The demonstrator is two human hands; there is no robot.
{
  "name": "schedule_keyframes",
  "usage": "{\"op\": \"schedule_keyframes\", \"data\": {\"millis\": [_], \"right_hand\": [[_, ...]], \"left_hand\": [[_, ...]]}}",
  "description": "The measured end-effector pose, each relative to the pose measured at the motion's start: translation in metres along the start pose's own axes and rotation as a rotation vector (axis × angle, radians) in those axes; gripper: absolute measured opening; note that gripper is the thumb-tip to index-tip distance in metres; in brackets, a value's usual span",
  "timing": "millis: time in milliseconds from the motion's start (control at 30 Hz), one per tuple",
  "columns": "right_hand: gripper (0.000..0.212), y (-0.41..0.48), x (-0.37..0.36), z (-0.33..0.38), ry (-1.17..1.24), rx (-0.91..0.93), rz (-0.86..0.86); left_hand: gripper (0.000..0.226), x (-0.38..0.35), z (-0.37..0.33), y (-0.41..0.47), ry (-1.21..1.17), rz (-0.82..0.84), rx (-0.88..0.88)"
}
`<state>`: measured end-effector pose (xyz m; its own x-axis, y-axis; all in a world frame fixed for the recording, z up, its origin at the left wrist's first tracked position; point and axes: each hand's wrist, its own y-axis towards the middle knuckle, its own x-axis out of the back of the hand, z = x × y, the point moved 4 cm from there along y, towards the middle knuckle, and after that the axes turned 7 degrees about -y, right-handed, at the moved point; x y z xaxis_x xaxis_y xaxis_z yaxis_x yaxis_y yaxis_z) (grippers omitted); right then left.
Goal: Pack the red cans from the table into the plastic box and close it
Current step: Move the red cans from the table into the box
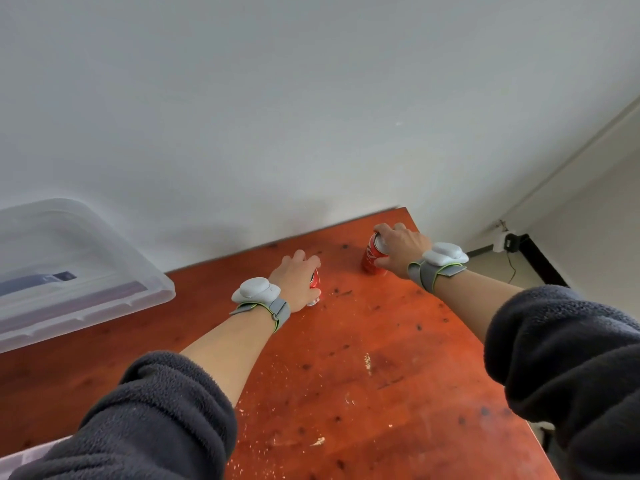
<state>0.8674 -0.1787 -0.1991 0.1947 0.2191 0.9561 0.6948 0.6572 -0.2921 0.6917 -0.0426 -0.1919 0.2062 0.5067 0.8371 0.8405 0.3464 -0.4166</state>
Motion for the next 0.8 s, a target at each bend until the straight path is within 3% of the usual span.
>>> {"op": "schedule_keyframes", "data": {"millis": [433, 800], "right_hand": [[0.069, -0.136, 0.063, 0.036, 0.063, 0.269, -0.293], [0.065, -0.258, 0.149, 0.151, 0.119, 0.595, -0.505]], "left_hand": [[0.048, 0.047, -0.021, -0.145, -0.077, -0.328, 0.13], [0.046, 0.099, 0.006, -0.338, -0.149, -0.619, 0.29]]}}
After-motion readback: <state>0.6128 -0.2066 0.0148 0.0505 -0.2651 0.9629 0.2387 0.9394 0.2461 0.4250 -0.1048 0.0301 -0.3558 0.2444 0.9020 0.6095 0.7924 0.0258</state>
